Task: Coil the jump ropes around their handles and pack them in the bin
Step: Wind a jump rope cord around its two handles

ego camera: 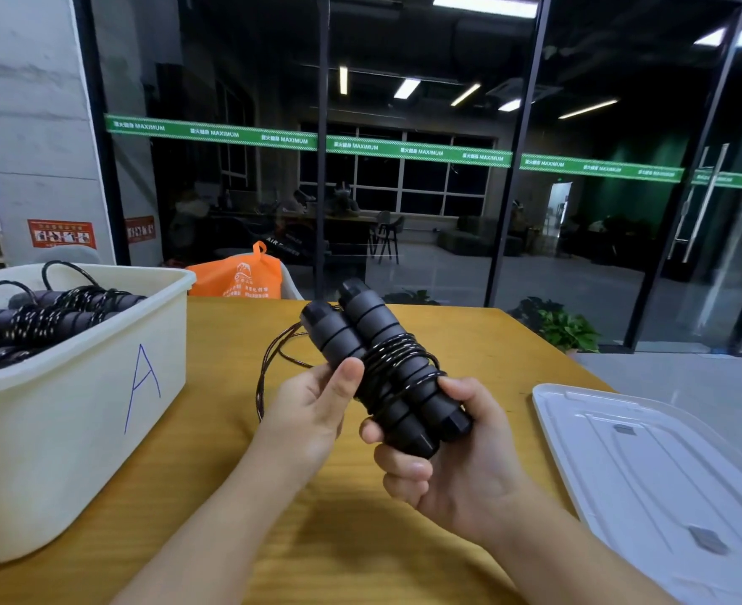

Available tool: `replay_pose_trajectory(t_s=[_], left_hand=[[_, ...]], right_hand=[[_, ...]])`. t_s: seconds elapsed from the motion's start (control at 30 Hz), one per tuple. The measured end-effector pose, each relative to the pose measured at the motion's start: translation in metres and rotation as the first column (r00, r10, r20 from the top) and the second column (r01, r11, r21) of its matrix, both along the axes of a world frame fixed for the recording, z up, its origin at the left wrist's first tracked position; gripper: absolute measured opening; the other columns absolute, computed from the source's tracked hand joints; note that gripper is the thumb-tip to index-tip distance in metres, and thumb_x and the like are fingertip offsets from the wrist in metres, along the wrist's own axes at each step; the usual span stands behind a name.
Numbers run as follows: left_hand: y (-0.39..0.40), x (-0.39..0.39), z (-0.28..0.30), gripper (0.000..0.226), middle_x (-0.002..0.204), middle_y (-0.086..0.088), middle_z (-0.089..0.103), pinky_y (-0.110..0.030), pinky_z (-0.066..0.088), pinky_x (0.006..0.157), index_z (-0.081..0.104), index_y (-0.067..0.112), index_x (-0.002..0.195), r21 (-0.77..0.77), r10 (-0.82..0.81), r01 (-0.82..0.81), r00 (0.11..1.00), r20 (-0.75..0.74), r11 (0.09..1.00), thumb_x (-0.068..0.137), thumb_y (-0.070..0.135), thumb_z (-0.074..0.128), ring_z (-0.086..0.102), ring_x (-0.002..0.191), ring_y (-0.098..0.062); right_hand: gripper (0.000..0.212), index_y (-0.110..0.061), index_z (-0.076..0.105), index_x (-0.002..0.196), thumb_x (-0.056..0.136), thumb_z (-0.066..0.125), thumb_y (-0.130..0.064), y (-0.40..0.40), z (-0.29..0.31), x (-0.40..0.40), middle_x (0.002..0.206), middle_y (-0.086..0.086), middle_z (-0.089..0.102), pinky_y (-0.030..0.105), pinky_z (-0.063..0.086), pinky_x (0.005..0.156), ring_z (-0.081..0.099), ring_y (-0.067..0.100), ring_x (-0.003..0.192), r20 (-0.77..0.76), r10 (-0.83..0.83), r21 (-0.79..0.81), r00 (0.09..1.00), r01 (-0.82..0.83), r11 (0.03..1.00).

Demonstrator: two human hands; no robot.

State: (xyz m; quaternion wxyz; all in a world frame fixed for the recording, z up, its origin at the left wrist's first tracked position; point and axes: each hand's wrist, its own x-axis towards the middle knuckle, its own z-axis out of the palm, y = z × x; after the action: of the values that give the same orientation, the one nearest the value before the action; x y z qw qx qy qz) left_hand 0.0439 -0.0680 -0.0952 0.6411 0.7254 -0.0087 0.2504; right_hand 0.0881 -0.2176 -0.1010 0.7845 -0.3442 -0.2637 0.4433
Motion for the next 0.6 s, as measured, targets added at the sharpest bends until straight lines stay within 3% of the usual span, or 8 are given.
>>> replay_pose_trajectory(t_s=[0.1,0.17,0.23,0.3,0.37,0.47,0.53,0.6], left_hand=[[0.0,0.001,0.0,0.056,0.041,0.007,0.029,-0.016,0.02,0.036,0.063,0.012,0.086,-0.079,-0.011,0.011,1.0,-0.01,0.997,0.072,0.065,0.052,0.023,0.036,-0.007],[-0.002,0.001,0.0,0.042,0.035,0.009,0.033,-0.013,0.023,0.035,0.06,0.011,0.076,-0.13,0.03,-0.031,1.0,-0.01,0.991,0.077,0.052,0.052,0.027,0.031,-0.003],[-0.002,0.001,-0.002,0.033,0.032,0.01,0.042,-0.012,0.027,0.039,0.057,0.014,0.07,-0.119,0.1,-0.099,0.995,0.003,0.988,0.085,0.044,0.053,0.038,0.031,-0.002],[-0.002,0.002,-0.004,0.034,0.044,0.015,0.055,-0.018,0.033,0.05,0.064,0.019,0.078,-0.053,0.176,-0.175,0.984,0.012,0.983,0.078,0.051,0.055,0.05,0.045,0.0],[-0.003,0.001,-0.006,0.043,0.064,0.014,0.067,-0.015,0.038,0.057,0.068,0.023,0.083,-0.016,0.231,-0.23,0.973,0.027,0.973,0.066,0.06,0.055,0.06,0.063,0.0],[-0.005,0.002,-0.009,0.044,0.071,0.012,0.07,-0.007,0.038,0.053,0.068,0.022,0.079,0.004,0.271,-0.271,0.962,0.029,0.963,0.063,0.062,0.057,0.061,0.066,0.005],[-0.005,0.002,-0.011,0.036,0.071,0.008,0.07,-0.007,0.038,0.052,0.067,0.022,0.078,0.054,0.299,-0.3,0.954,0.028,0.952,0.072,0.057,0.062,0.06,0.066,0.002],[-0.003,0.002,-0.012,0.025,0.07,0.005,0.067,-0.008,0.039,0.053,0.065,0.025,0.077,0.128,0.313,-0.318,0.948,0.054,0.94,0.078,0.05,0.064,0.058,0.069,0.0]], right_hand=[[0.055,-0.013,0.075,0.104,0.062,0.067,-0.047,0.001,0.005,-0.004,0.086,0.019,0.068,0.02,0.033,0.042,0.045,0.016,0.042,0.016,-0.086,-0.061,0.996,0.087,0.994],[0.051,-0.014,0.072,0.107,0.075,0.051,-0.048,0.003,0.01,-0.005,0.091,0.022,0.069,0.022,0.034,0.043,0.05,0.02,0.045,0.124,-0.213,-0.195,0.969,0.235,0.952],[0.037,-0.022,0.059,0.122,0.094,0.041,-0.038,0.003,0.009,-0.001,0.101,0.016,0.07,0.027,0.042,0.047,0.06,0.023,0.056,0.401,-0.363,-0.302,0.841,0.496,0.814],[0.031,-0.039,0.046,0.13,0.101,0.04,-0.029,0.0,0.008,0.002,0.105,0.003,0.068,0.028,0.052,0.056,0.068,0.017,0.072,0.662,-0.415,-0.256,0.624,0.708,0.658],[0.037,-0.05,0.041,0.126,0.099,0.049,-0.026,-0.002,0.006,0.002,0.109,-0.002,0.063,0.023,0.055,0.067,0.068,0.01,0.085,0.78,-0.367,-0.181,0.507,0.744,0.643],[0.062,-0.053,0.034,0.128,0.085,0.072,-0.031,0.0,0.0,-0.002,0.118,-0.011,0.057,0.017,0.05,0.084,0.063,0.0,0.1,0.859,-0.27,-0.146,0.436,0.713,0.686],[0.088,-0.053,0.024,0.136,0.068,0.079,-0.044,0.004,-0.007,0.0,0.131,-0.013,0.05,0.022,0.044,0.1,0.054,0.0,0.117,0.917,-0.181,-0.159,0.355,0.742,0.651],[0.094,-0.056,0.017,0.137,0.065,0.078,-0.045,0.008,-0.01,-0.001,0.137,-0.013,0.046,0.027,0.042,0.104,0.049,0.003,0.123,0.943,-0.133,-0.161,0.304,0.77,0.617]])
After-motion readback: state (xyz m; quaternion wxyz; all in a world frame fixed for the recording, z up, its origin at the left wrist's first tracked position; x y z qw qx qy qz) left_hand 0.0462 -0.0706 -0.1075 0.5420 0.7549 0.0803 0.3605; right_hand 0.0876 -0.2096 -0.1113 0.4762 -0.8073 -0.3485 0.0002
